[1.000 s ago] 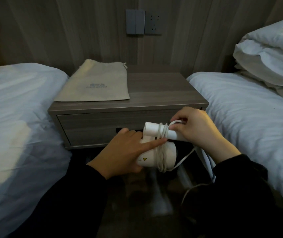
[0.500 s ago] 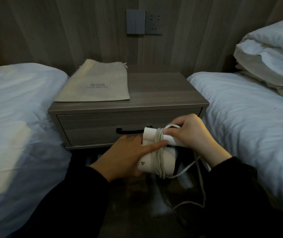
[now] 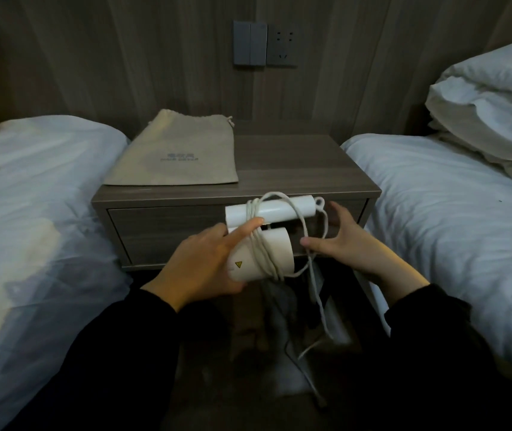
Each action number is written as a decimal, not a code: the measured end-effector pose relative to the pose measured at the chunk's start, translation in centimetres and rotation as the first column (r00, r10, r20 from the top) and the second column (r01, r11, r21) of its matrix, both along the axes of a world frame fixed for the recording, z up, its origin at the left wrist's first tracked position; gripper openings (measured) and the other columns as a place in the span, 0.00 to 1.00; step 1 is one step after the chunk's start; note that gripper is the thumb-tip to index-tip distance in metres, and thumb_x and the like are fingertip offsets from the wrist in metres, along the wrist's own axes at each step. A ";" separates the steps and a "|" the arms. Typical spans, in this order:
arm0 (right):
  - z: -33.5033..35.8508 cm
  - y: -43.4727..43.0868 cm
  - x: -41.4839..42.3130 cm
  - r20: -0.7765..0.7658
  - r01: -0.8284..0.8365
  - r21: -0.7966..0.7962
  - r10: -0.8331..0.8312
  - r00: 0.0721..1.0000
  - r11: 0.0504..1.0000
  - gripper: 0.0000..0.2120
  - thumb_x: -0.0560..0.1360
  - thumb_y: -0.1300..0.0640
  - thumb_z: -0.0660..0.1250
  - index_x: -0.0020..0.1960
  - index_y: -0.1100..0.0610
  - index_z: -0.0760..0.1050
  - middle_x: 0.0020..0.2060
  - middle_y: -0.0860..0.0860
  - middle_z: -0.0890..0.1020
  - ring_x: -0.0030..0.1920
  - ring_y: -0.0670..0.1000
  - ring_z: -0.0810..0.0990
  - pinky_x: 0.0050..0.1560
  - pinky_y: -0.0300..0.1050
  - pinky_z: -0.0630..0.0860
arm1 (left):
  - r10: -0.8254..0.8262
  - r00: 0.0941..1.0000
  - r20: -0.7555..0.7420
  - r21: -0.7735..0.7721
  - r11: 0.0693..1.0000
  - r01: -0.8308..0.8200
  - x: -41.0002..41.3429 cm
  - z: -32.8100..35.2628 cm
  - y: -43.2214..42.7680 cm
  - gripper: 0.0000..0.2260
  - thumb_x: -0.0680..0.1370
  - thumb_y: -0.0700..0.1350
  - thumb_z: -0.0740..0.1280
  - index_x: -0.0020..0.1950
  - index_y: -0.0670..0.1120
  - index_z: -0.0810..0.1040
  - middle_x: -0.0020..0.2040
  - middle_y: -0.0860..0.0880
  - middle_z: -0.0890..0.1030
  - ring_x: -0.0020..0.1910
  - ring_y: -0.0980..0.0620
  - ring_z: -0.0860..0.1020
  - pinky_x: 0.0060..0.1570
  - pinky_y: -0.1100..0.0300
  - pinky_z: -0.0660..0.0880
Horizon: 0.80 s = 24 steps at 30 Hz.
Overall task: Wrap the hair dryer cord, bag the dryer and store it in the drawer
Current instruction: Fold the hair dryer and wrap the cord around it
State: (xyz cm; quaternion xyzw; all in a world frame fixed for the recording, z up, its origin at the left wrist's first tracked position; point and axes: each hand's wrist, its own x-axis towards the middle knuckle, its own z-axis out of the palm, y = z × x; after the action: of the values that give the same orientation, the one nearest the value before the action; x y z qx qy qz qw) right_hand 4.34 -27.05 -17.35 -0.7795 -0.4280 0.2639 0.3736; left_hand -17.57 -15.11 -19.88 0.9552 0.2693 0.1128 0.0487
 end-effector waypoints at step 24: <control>-0.8 0.3 3.1 -0.520 0.481 0.436 -0.223 0.825 0.761 0.11 0.74 0.70 0.60 0.41 0.56 0.74 0.32 0.55 0.78 0.27 0.45 0.73 0.27 0.34 0.69 | -0.049 0.990 0.133 -0.499 0.860 0.109 -0.4 0.8 0.3 0.49 0.64 0.47 0.78 0.66 0.73 0.45 0.64 0.52 0.70 0.53 0.55 0.74 0.53 0.63 0.73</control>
State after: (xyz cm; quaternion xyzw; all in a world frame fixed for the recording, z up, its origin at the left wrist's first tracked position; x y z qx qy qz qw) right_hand 7.42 -26.74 -18.17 -0.6264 -0.2313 0.2202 0.7111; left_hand -17.94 -14.80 -19.07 0.9112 0.2467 0.0913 0.3170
